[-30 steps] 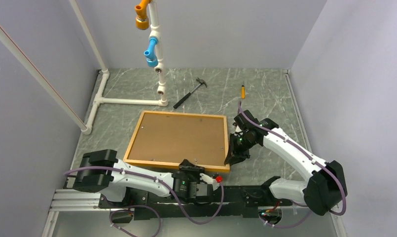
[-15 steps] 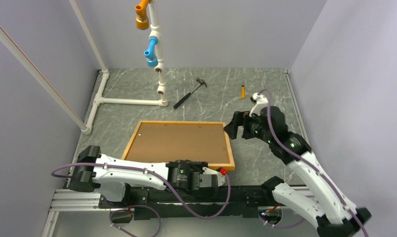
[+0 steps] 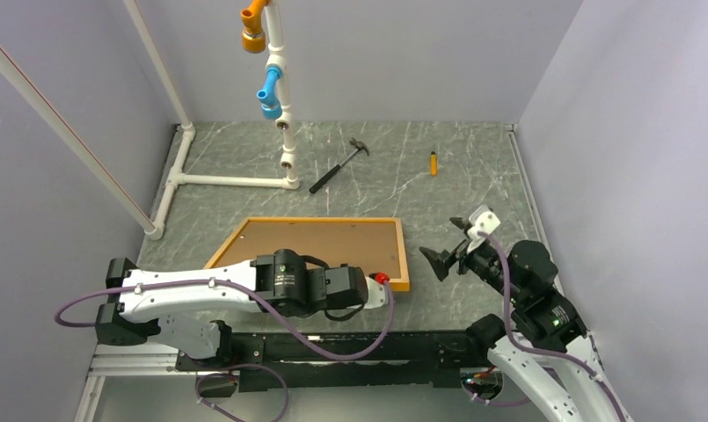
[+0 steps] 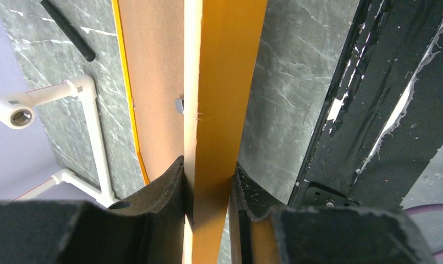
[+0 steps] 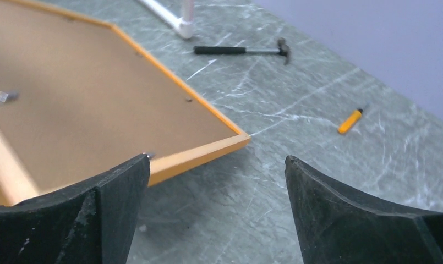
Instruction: Take the photo out of the frame
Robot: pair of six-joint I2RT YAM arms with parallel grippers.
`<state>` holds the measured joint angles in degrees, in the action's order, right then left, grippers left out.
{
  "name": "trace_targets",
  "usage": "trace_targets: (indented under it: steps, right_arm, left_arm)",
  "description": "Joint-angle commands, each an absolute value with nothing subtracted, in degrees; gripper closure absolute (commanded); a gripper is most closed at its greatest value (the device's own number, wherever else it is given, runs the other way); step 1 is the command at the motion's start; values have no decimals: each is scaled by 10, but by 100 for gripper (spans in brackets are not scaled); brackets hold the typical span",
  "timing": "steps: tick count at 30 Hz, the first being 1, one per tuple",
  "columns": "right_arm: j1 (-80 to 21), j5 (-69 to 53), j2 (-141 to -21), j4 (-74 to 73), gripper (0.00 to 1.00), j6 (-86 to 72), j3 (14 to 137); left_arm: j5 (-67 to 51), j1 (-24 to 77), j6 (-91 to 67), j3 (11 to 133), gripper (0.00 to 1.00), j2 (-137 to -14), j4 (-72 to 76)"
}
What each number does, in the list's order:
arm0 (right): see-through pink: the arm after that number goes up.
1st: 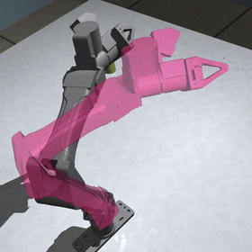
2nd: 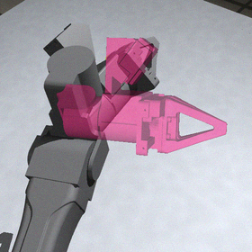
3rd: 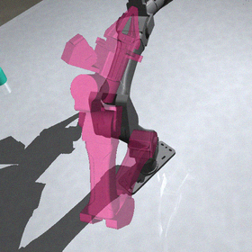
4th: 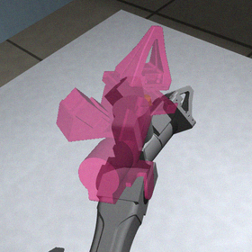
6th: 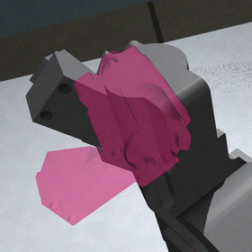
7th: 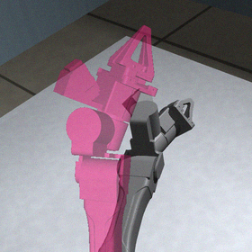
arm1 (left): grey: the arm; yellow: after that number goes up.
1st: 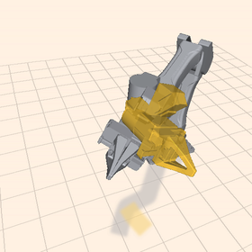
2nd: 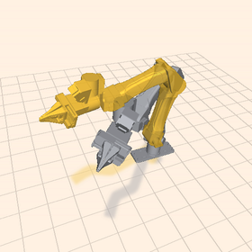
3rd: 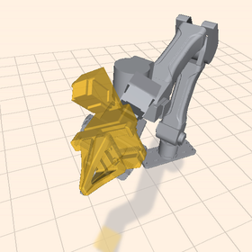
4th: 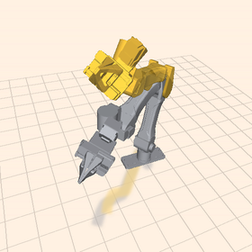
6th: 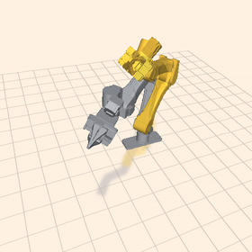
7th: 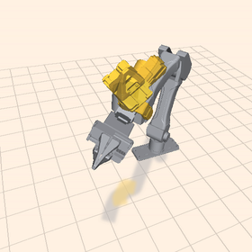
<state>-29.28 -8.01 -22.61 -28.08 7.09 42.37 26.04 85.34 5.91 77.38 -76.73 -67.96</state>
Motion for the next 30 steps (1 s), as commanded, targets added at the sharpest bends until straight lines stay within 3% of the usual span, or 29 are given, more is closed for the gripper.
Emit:
trace_targets:
  steps: [1, 5, 16, 23, 30]
  right_arm:
    - [-292, -238, -173, -324, 5, 218, 398]
    - [-293, -304, -122, -319, 1, 286, 369]
    - [-293, -474, -215, -138, 4, 300, 286]
    - [-297, -451, -223, 11, 3, 263, 230]
    - [-320, -427, -298, 83, 13, 202, 239]
  left_arm:
    - [170, 825, 38, 816, 100, -748, -667]
    - [158, 802, 47, 808, 100, -739, -666]
    - [138, 772, 74, 850, 100, -755, -670]
    - [121, 767, 80, 862, 100, -762, -668]
    - [107, 758, 89, 870, 100, -778, -670]
